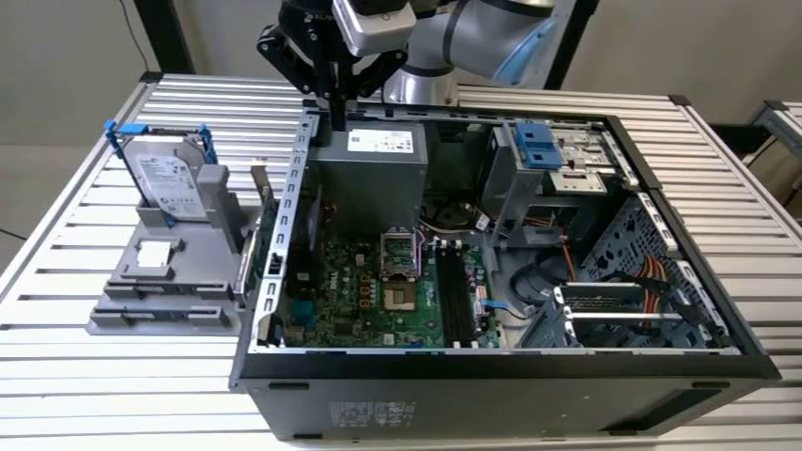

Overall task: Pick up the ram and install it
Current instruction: 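Reach for the ram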

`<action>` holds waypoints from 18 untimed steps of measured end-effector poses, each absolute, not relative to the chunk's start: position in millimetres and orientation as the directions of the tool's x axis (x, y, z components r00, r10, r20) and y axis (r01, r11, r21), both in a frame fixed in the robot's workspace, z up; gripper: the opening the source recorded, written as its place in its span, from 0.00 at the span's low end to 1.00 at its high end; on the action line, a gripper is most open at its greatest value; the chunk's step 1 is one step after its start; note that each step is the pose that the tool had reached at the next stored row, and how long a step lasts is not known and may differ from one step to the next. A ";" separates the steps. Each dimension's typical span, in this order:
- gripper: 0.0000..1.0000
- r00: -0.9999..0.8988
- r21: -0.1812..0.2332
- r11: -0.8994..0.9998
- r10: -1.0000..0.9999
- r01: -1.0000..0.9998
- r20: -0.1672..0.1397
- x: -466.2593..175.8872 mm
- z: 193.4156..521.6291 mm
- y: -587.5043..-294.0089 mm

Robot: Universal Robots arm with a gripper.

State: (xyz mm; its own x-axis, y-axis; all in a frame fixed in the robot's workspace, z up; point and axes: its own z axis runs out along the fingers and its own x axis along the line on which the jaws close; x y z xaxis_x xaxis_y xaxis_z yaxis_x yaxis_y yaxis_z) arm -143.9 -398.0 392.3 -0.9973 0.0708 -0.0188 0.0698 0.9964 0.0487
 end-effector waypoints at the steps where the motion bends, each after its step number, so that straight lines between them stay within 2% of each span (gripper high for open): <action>1: 0.00 -0.997 0.049 0.996 0.071 0.070 -0.019 -144.3 392.3 -398.0; 18: 0.00 -0.997 0.048 0.996 0.071 0.070 -0.015 -148.2 391.5 -396.9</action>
